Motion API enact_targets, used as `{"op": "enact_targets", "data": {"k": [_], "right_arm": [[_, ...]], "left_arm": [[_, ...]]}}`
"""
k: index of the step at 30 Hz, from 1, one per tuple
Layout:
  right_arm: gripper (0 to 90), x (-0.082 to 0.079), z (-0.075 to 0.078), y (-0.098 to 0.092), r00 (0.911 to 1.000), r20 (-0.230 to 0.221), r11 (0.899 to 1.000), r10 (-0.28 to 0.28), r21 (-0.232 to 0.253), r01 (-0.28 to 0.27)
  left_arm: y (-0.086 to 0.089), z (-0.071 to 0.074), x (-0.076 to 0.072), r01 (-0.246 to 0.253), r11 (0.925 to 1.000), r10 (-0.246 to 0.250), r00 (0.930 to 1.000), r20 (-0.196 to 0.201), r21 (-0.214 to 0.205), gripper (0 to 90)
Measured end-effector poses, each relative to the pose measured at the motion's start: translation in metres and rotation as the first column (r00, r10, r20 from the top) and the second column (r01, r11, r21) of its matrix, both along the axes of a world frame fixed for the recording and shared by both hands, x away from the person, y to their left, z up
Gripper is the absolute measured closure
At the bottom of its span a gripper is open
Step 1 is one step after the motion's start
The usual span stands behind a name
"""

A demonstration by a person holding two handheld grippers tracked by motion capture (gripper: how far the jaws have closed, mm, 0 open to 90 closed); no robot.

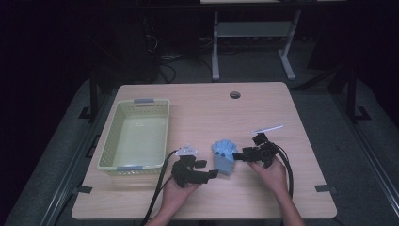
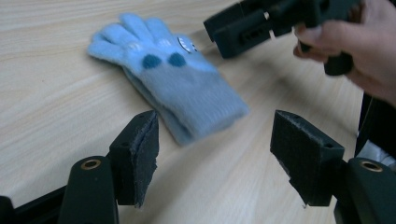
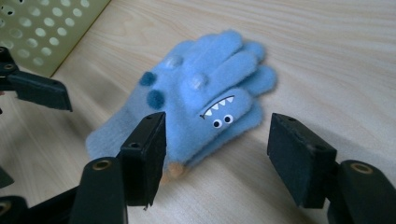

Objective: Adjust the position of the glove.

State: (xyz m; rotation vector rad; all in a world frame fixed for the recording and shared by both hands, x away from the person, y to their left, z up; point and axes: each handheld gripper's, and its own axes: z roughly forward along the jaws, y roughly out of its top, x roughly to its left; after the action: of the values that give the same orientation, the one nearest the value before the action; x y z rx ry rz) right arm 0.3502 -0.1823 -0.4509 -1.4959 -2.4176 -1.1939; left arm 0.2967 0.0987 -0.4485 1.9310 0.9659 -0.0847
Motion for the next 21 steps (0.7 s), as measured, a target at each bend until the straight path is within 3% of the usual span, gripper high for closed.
{"op": "enact_targets", "data": {"k": [3, 7, 14, 21], "right_arm": [[37.1, 0.003, -0.003, -0.001, 0.9997, -0.017, 1.000, -0.017, 0.022, 0.017], [37.2, 0.007, -0.005, 0.000, 0.9990, -0.035, 0.998, -0.029, 0.054, 0.031], [38.5, 0.012, -0.012, 0.003, 0.9969, -0.056, 0.998, -0.056, 0.039, 0.058], [39.8, 0.012, -0.014, 0.004, 0.9953, -0.076, 0.997, -0.061, 0.039, 0.064]], "left_arm": [[-0.004, -0.003, 0.010, -0.018, 0.9998, 0.018, 0.9988, -0.045, -0.007, 32.2], [-0.007, -0.004, 0.016, -0.036, 0.9994, 0.036, 0.9972, -0.066, 0.000, 32.0], [-0.011, -0.008, 0.024, -0.061, 0.9981, 0.060, 0.9893, -0.133, -0.004, 32.9], [-0.015, -0.012, 0.027, -0.047, 0.9989, 0.046, 0.9836, -0.174, -0.005, 36.6]]}}
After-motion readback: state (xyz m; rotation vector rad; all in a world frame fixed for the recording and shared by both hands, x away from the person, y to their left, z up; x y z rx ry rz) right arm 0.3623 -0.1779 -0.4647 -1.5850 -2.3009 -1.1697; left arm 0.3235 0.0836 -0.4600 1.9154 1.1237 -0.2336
